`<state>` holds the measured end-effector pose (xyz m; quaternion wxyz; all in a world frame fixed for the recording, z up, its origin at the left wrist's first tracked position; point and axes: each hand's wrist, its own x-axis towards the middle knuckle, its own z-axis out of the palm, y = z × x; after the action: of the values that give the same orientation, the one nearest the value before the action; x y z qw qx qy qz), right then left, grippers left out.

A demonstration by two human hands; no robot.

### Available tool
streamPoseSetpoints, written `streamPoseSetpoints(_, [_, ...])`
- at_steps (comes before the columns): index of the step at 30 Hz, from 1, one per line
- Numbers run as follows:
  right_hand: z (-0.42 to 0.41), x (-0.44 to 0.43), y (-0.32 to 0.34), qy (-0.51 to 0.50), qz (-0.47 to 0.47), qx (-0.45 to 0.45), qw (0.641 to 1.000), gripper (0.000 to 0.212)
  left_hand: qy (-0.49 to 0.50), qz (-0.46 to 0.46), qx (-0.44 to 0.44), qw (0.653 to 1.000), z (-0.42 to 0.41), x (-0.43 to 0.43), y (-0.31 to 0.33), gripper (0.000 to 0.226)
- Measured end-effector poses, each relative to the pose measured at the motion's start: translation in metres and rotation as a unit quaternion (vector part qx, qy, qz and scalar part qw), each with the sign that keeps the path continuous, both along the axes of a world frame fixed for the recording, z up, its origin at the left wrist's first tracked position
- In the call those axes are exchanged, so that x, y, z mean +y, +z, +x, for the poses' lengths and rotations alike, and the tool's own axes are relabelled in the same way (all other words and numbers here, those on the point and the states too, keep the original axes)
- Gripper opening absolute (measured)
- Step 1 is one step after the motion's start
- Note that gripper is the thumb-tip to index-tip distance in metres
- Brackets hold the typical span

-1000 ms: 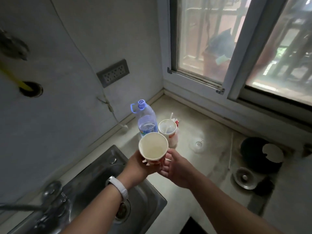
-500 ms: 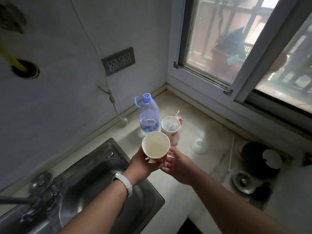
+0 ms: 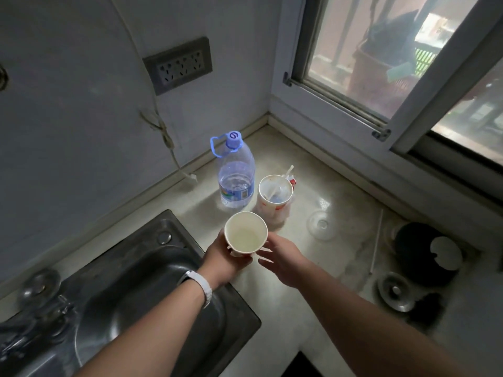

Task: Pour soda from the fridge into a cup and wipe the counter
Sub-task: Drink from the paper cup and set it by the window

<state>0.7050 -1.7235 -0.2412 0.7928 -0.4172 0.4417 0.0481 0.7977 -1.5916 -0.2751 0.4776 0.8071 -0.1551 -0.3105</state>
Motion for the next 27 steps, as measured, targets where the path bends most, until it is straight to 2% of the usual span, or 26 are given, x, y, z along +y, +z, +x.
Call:
streamPoseSetpoints(6, [0.006, -0.003, -0.018, 0.005, -0.001, 0.010, 1.000, 0.027, -0.022, 0.037, -0.030, 0.999, 0.008, -0.007, -0.017, 0.069])
streamPoseSetpoints(13, [0.007, -0.001, -0.027, 0.015, 0.003, 0.007, 1.000, 0.017, -0.019, 0.073, -0.031, 0.997, 0.007, -0.005, -0.027, 0.079])
streamPoseSetpoints(17, [0.008, -0.001, -0.026, 0.020, -0.003, 0.009, 1.000, 0.016, -0.037, 0.089, -0.049, 0.994, 0.006, -0.007, -0.023, 0.072])
streamPoseSetpoints(22, [0.003, 0.001, -0.019, 0.015, -0.019, 0.040, 0.999, 0.020, -0.058, 0.070, -0.038, 0.995, 0.007, -0.003, -0.012, 0.071])
streamPoseSetpoints(27, [-0.010, -0.006, -0.002, 0.001, -0.078, 0.083, 0.993, 0.025, -0.047, 0.053, 0.009, 0.997, 0.013, 0.029, 0.015, 0.095])
